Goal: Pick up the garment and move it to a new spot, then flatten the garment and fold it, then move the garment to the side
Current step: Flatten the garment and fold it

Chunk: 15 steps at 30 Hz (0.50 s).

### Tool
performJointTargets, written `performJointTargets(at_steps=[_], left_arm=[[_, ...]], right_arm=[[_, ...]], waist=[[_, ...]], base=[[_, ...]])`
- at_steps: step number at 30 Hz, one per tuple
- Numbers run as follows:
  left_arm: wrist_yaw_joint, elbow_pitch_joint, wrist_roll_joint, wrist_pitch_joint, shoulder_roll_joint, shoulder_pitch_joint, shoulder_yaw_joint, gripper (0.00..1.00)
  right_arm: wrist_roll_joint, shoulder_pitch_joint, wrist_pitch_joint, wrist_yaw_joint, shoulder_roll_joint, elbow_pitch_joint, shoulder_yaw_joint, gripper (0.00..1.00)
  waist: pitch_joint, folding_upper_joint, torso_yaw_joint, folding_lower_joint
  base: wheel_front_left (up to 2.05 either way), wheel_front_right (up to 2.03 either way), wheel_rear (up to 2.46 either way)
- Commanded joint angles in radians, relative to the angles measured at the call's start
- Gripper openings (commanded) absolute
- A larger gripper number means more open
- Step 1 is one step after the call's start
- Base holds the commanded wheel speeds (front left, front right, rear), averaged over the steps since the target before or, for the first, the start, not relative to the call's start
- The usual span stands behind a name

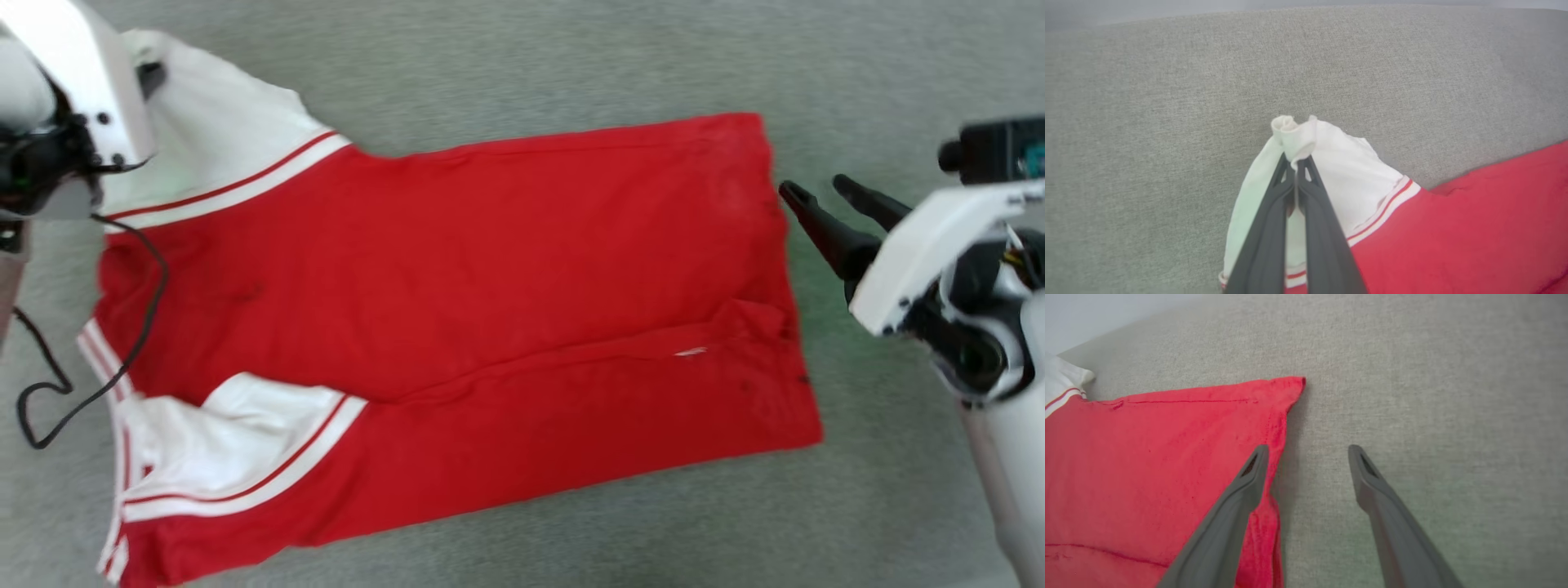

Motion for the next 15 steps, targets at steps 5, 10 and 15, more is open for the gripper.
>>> performJointTargets(at_steps=[5,10,15], left_arm=[[-0.024,-0.051,0.022,-0.037,-0.034,-0.036,-0.020,0.00],[-0.034,-0.063,0.029,-0.050,-0.047,-0.044,-0.027,0.00],[-0.047,-0.053,0.030,-0.072,-0.061,-0.047,-0.033,0.00]], right_arm=[[0.018,-0.182,0.114,0.000,-0.019,0.154,0.037,1.00],[0.012,-0.269,0.177,0.000,-0.014,0.253,0.054,1.00],[0.006,-0.286,0.329,-0.001,0.027,0.407,0.094,0.65]], waist=[[0.041,0.0000,0.090,-0.0001],[0.067,0.0000,0.114,-0.0001],[0.076,0.0000,0.129,-0.0001]], base=[[0.00,0.00,0.00],[0.00,0.00,0.00],[0.00,0.00,0.00]])
